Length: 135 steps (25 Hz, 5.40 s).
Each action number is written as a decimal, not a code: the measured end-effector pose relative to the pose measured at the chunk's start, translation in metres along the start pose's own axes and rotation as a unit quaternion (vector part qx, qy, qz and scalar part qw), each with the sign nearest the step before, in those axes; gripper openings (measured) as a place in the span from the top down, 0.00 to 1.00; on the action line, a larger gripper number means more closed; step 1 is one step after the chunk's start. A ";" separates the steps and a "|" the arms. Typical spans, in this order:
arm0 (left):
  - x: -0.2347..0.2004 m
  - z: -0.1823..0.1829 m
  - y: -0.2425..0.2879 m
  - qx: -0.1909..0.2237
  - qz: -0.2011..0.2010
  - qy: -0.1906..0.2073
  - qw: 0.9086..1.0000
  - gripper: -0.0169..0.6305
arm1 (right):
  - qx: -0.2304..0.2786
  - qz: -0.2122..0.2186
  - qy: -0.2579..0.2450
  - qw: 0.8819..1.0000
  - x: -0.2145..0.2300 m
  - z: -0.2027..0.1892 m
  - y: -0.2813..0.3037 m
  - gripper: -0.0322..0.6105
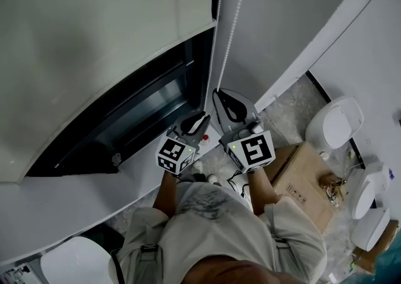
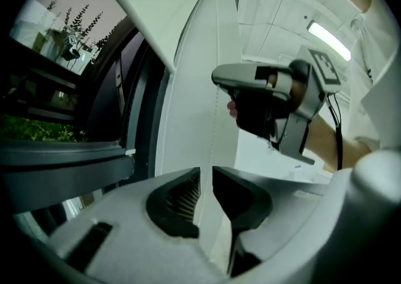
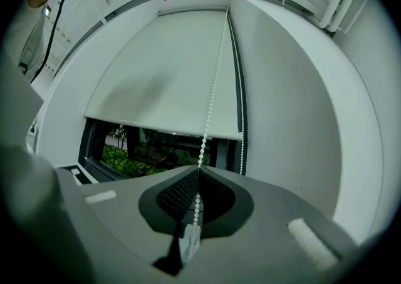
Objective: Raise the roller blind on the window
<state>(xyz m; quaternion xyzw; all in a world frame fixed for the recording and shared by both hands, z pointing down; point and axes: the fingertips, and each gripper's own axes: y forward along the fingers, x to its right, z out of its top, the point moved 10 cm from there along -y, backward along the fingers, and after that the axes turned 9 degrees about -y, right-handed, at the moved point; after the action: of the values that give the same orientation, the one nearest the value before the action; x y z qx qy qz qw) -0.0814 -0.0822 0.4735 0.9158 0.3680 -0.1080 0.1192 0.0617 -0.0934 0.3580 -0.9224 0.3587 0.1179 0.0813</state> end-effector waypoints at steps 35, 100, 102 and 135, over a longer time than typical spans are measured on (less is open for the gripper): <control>0.060 0.223 0.012 0.161 -0.075 0.131 0.975 0.94 | 0.023 -0.001 -0.003 1.000 0.008 0.000 0.002 0.93; 0.021 0.107 0.010 0.058 -0.053 0.031 0.996 0.96 | -0.092 0.026 0.070 0.993 -0.042 -0.111 -0.010 0.93; 0.019 0.101 0.012 0.053 -0.052 0.027 0.997 0.96 | -0.098 0.027 0.074 0.992 -0.043 -0.117 -0.010 0.93; 0.017 0.095 0.018 0.055 -0.033 0.029 0.998 0.96 | 0.039 0.025 0.028 0.999 0.030 0.032 -0.014 0.84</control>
<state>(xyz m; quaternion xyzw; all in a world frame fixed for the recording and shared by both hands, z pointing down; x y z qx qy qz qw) -0.0671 -0.1120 0.3808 0.9110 0.3950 -0.1053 0.0547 0.0872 -0.0945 0.3197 -0.9122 0.3880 0.0799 0.1042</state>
